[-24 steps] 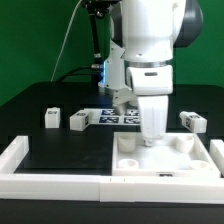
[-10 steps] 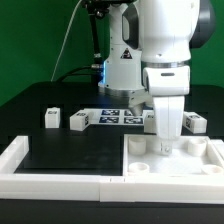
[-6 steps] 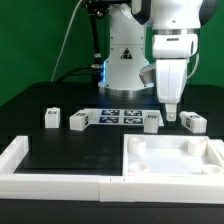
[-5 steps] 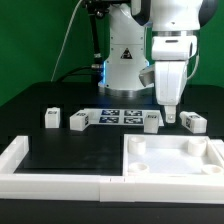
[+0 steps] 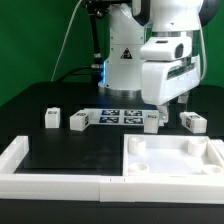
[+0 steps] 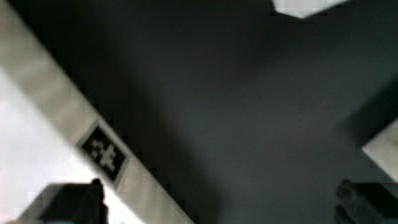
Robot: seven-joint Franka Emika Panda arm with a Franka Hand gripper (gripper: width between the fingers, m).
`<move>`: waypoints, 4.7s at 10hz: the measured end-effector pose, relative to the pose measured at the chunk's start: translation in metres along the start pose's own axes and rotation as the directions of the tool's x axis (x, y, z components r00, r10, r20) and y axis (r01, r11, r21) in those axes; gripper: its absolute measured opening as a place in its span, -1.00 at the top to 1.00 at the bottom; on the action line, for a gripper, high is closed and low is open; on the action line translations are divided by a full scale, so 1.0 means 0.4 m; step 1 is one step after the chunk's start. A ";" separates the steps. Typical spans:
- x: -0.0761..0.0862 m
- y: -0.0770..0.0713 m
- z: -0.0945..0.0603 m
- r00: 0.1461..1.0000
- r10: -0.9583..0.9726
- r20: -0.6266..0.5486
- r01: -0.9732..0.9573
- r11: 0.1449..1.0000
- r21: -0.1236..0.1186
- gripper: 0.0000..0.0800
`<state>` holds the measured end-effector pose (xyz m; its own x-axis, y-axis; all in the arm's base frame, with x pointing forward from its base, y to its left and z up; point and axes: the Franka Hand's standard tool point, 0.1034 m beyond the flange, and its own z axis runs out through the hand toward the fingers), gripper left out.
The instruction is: Assemble one leg
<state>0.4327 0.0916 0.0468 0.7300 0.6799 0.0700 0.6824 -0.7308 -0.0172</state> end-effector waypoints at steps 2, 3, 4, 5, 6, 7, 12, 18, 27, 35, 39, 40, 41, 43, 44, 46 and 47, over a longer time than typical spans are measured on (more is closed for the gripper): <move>0.019 -0.065 0.009 0.951 0.310 0.007 -0.310 0.950 0.021 -0.62; 0.036 -0.098 0.011 0.907 0.421 0.010 -0.421 0.907 0.028 -0.62; 0.041 -0.112 0.012 0.921 0.388 0.014 -0.389 0.921 0.029 -0.62; 0.039 -0.114 0.013 0.921 0.388 0.043 -0.389 0.921 0.033 -0.62; 0.040 -0.112 0.013 0.921 0.389 0.041 -0.390 0.920 0.032 -0.62; 0.025 -0.126 0.015 0.914 0.382 0.133 -0.391 0.919 0.044 -0.62; -0.003 -0.202 0.035 0.709 0.331 0.622 -0.419 0.908 -0.005 -0.62; -0.034 -0.225 0.090 0.507 0.216 0.835 -0.382 0.924 -0.008 -0.62; -0.037 -0.226 0.090 0.502 0.212 0.838 -0.381 0.925 -0.006 0.28; 0.067 -0.166 -0.021 0.654 0.293 0.697 -0.400 0.917 -0.011 0.28; 0.083 -0.085 -0.078 0.803 0.388 0.453 -0.425 0.905 -0.021 0.28; 0.109 -0.059 -0.085 0.845 0.386 0.371 -0.412 0.911 -0.009 0.28; 0.137 -0.032 -0.092 0.880 0.402 0.255 -0.414 0.910 -0.006 0.28; 0.131 -0.041 -0.086 0.914 0.404 0.042 -0.403 0.915 -0.013 0.28; 0.135 -0.040 -0.083 0.915 0.400 -0.055 -0.401 0.916 -0.014 0.28; 0.144 0.049 -0.097 0.938 0.300 -0.173 -0.310 0.950 -0.037 0.28; 0.149 0.094 -0.111 0.947 0.290 -0.136 -0.297 0.954 -0.033 0.28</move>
Offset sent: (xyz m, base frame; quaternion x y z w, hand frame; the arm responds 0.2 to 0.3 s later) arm -0.0158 0.0444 -0.0010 0.0174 0.0017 0.0261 0.9995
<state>0.5000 0.1020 0.0948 0.8839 0.4241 0.1972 0.4333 -0.9012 -0.0041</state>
